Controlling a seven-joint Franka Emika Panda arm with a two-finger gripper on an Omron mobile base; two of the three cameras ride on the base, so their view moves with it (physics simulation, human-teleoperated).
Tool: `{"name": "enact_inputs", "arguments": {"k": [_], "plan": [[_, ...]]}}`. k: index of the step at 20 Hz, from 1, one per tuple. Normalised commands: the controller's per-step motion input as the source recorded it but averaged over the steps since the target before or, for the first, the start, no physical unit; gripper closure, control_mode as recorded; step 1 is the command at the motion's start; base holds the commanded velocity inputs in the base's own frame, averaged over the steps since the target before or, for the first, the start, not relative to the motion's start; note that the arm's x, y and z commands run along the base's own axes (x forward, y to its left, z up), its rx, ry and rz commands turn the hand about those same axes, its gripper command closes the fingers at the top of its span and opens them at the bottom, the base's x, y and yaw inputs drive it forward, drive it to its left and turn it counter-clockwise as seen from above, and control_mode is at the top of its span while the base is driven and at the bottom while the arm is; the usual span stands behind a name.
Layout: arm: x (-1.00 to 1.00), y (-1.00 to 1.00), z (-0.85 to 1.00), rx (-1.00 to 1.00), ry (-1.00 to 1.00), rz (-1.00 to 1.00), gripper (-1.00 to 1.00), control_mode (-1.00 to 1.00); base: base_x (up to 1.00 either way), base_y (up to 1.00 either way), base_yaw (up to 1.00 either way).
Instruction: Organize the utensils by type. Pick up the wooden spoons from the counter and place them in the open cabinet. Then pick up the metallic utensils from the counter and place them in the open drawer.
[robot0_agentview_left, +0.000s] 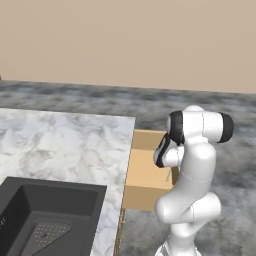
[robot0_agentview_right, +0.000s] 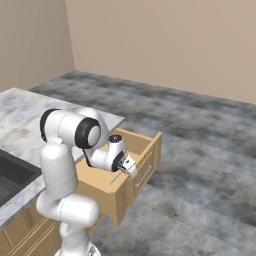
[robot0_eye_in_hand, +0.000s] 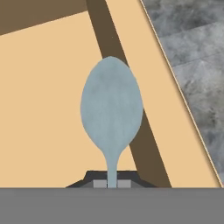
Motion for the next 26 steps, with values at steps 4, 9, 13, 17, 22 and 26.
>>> {"name": "enact_inputs", "arguments": {"k": [4, 9, 13, 17, 22, 26], "plan": [[-0.05, -0.65, -0.48, 0.00, 0.00, 0.03, 1.00, -1.00, 0.00, 0.00, 0.00], [-0.05, -0.66, -0.49, 0.00, 0.00, 0.03, 1.00, -1.00, 0.00, 0.00, 0.00], [-0.02, -0.57, -0.51, 0.00, 0.00, 0.02, 1.00, -1.00, 0.00, 0.00, 0.00], [0.02, -0.10, -0.36, 0.00, 0.00, 0.02, 1.00, -1.00, 0.00, 0.00, 0.00], [0.00, 0.03, -0.04, 0.00, -0.02, 0.05, 1.00, -1.00, 0.00, 0.00, 0.00], [0.00, 0.21, 0.32, -0.01, 0.00, 0.08, 1.00, -1.00, 0.00, 0.00, 0.00]]}}
